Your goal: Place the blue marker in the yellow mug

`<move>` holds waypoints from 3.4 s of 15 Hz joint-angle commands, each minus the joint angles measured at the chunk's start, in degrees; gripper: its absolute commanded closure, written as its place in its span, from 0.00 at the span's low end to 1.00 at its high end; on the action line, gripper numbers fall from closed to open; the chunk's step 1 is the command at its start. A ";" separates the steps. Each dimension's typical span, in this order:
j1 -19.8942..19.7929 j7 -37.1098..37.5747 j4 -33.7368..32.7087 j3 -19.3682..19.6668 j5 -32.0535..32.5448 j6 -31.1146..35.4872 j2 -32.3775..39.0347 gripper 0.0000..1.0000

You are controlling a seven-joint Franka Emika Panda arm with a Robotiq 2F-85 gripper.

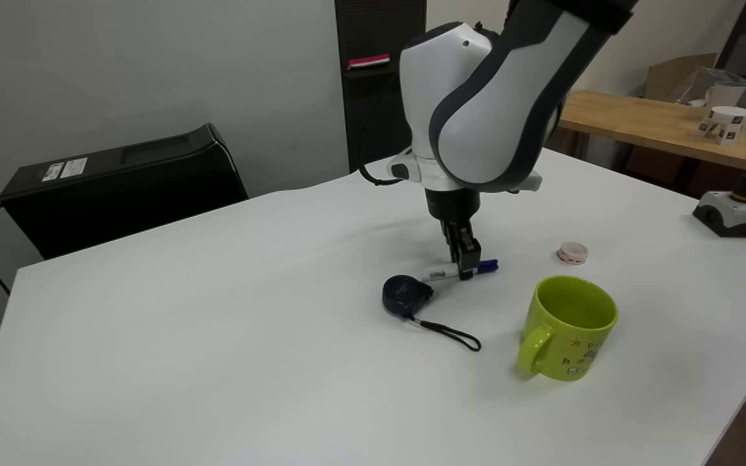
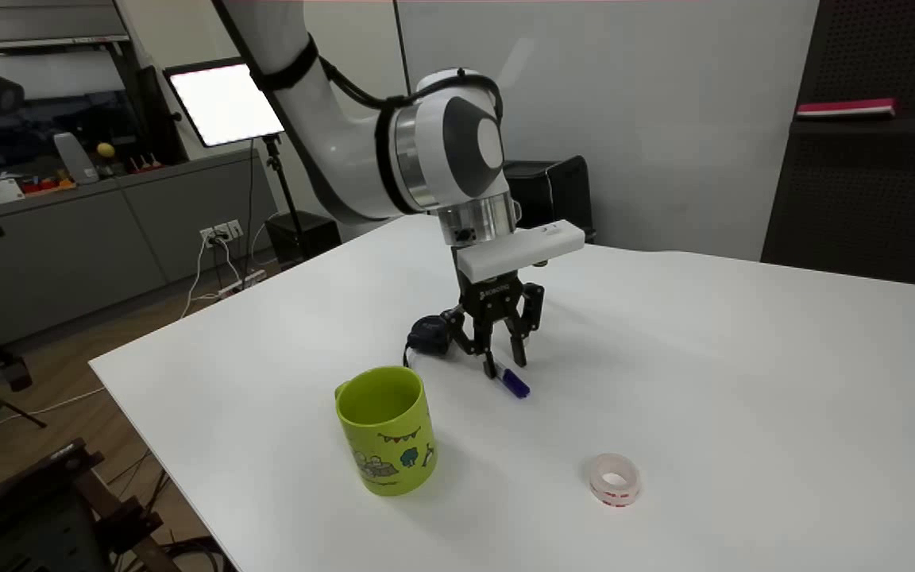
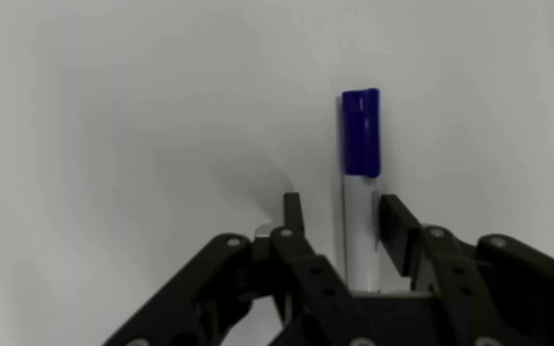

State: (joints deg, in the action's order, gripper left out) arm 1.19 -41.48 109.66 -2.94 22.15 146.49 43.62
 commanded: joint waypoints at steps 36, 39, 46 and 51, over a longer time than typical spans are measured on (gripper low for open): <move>-5.38 19.40 -6.82 -0.18 -37.47 -62.81 -16.87 0.95; -7.08 20.79 -7.17 0.36 -42.89 -64.48 -15.36 0.95; -9.86 22.27 -5.41 1.70 -51.35 -71.41 -16.15 0.95; -10.28 22.92 -1.44 3.53 -53.87 -72.02 -17.89 0.95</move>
State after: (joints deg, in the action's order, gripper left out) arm -8.87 -21.17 105.11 -0.54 -30.48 74.46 28.07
